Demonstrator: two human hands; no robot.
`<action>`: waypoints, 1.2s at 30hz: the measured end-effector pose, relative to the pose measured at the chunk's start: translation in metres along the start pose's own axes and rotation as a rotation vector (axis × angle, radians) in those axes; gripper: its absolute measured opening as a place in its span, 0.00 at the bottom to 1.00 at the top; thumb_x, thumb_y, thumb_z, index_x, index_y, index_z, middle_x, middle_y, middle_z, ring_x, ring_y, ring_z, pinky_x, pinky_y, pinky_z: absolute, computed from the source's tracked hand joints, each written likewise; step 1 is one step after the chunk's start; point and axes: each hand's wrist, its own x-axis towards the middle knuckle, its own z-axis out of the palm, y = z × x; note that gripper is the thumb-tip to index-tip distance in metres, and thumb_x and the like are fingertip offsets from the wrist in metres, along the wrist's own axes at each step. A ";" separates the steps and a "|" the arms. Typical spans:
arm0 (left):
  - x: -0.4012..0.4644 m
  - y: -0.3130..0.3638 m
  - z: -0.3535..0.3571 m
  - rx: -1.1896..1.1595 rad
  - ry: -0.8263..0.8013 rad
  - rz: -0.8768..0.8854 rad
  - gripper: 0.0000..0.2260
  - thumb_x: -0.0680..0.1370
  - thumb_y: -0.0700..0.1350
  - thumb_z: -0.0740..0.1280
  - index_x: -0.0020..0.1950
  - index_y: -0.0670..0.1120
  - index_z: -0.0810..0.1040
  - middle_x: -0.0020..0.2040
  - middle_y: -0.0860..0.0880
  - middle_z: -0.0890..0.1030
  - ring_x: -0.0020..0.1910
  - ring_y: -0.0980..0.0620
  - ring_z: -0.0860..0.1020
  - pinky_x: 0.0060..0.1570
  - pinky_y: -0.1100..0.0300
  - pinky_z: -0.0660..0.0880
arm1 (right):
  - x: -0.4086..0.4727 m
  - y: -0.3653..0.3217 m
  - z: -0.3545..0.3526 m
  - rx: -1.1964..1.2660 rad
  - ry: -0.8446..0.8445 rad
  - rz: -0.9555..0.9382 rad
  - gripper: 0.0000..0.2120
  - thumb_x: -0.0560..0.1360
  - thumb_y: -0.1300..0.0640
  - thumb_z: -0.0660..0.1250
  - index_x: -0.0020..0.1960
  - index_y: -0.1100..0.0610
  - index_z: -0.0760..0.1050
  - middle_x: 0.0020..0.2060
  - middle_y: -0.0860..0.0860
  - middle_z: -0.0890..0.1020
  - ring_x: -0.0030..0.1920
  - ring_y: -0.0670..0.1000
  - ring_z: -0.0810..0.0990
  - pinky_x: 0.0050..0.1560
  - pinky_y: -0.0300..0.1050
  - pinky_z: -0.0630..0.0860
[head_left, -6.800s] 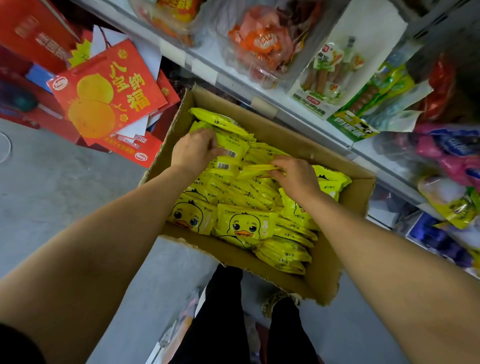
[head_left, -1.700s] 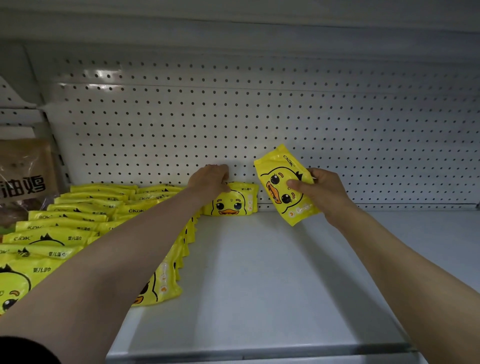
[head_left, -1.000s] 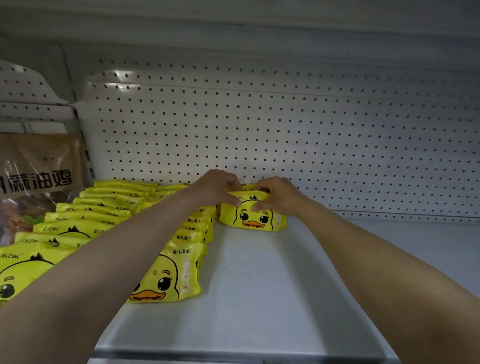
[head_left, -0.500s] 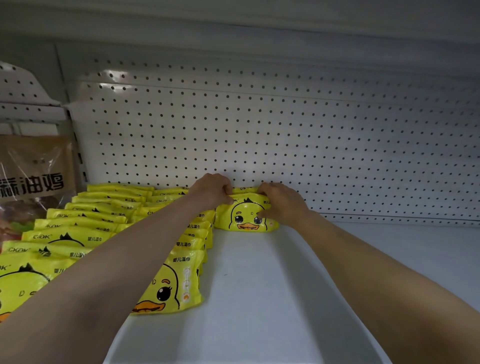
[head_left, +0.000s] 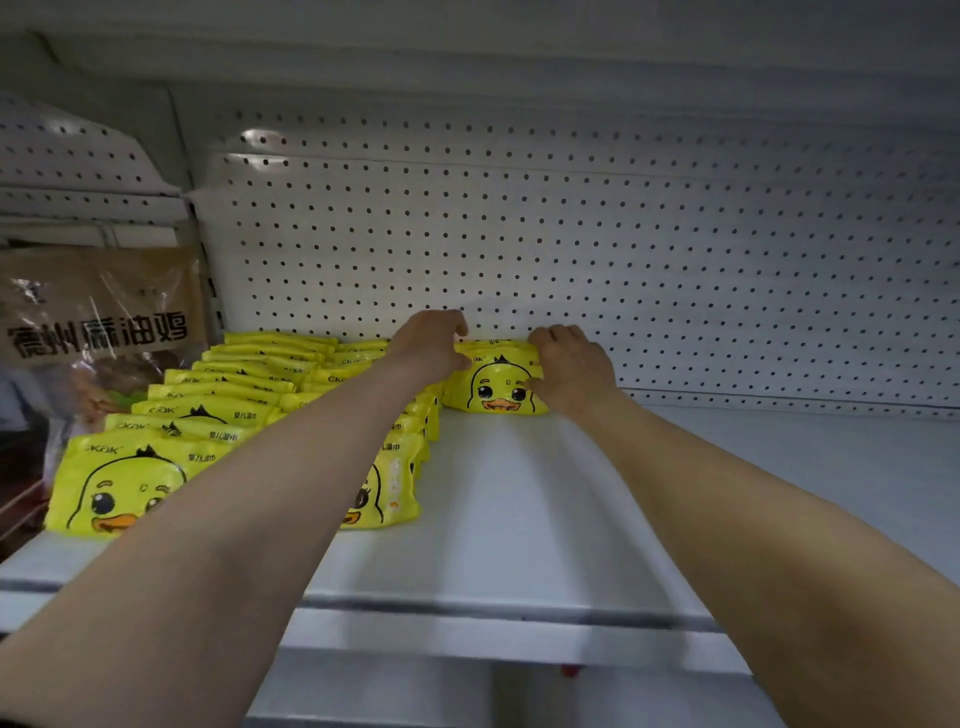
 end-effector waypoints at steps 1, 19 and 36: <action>-0.011 0.005 -0.004 0.016 0.014 -0.010 0.23 0.72 0.46 0.74 0.65 0.48 0.72 0.61 0.46 0.75 0.61 0.46 0.72 0.52 0.56 0.71 | -0.007 -0.002 -0.008 0.012 -0.003 -0.006 0.29 0.72 0.49 0.72 0.70 0.56 0.67 0.64 0.55 0.74 0.65 0.56 0.69 0.57 0.51 0.72; -0.322 -0.004 -0.092 0.241 0.228 -0.235 0.22 0.76 0.54 0.68 0.67 0.47 0.72 0.62 0.43 0.73 0.65 0.41 0.70 0.58 0.46 0.72 | -0.192 -0.127 -0.101 0.321 0.019 -0.276 0.25 0.76 0.42 0.65 0.70 0.51 0.70 0.70 0.51 0.72 0.70 0.56 0.67 0.65 0.52 0.70; -0.514 -0.140 -0.144 0.447 0.290 -0.445 0.23 0.76 0.54 0.68 0.68 0.47 0.71 0.65 0.46 0.73 0.63 0.43 0.71 0.60 0.48 0.72 | -0.264 -0.351 -0.068 0.502 -0.112 -0.685 0.26 0.78 0.42 0.64 0.73 0.49 0.65 0.73 0.49 0.67 0.73 0.53 0.61 0.69 0.50 0.65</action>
